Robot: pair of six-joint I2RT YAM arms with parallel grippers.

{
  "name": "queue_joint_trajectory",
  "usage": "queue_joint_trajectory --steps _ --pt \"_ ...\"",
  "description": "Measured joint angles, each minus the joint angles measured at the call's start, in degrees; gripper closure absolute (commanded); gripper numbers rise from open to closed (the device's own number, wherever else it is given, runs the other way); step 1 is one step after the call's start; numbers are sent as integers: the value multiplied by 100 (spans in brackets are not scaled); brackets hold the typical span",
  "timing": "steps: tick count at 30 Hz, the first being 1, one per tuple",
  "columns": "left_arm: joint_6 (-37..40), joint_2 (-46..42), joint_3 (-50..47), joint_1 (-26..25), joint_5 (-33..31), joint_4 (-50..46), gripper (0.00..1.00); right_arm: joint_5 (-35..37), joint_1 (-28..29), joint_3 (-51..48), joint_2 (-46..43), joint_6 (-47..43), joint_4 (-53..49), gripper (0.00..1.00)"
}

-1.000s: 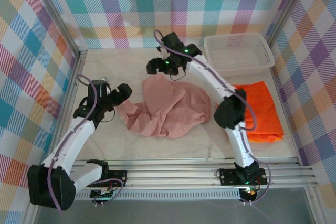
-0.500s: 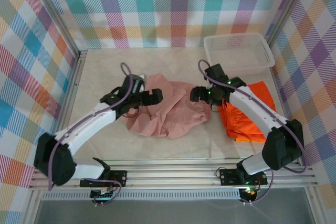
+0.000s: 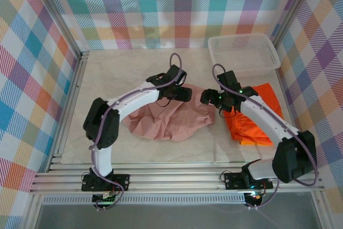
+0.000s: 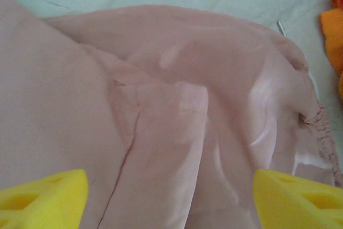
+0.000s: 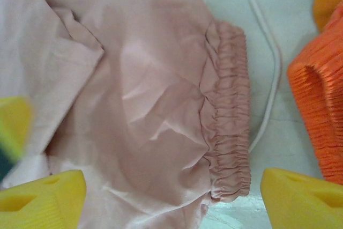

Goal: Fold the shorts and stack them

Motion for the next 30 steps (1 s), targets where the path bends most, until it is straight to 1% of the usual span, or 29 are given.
queue_joint_trajectory --steps 1,5,6,7,10,12,14,16,19,21,23,25,27,28,30 --pt "55 177 164 -20 -42 -83 29 0 -31 0 -98 0 11 16" --pt "177 826 619 -90 -299 -341 51 0 -195 -83 -479 0 37 16" --pt "205 951 686 -90 -398 -398 58 0 -210 -107 -529 2 35 16" --pt "223 1051 743 -90 -498 -442 66 -2 -236 -129 -555 0 35 16" --pt "232 1143 778 -85 -782 -549 86 -7 -264 -199 -560 0 42 16" --pt "249 1115 778 -46 -957 -538 95 -17 -264 -269 -557 0 46 16" --pt "273 990 706 2 -1054 -511 100 -52 -264 -323 -542 0 57 16" --pt "275 660 439 116 -1069 -433 100 -92 -267 -328 -474 -2 83 16" --pt "219 -310 -219 564 -1001 -216 100 -173 -267 -328 -306 -2 184 16" --pt "136 -1145 -715 1069 -970 -42 100 -236 -271 -328 -190 -4 245 16" --pt "31 -1873 -1180 1572 -970 181 97 -313 -271 -326 -103 -9 302 16" --pt "-96 -2520 -1696 2133 -1014 411 89 -391 -271 -326 -33 -20 352 16" --pt "-262 -2949 -2236 2616 -1005 560 84 -468 -271 -319 44 -31 391 16" --pt "-348 -3029 -2426 2780 -973 579 82 -505 -271 -306 85 -42 402 16" --pt "-568 -3062 -2848 3123 -861 577 71 -566 -271 -216 219 -103 404 15"
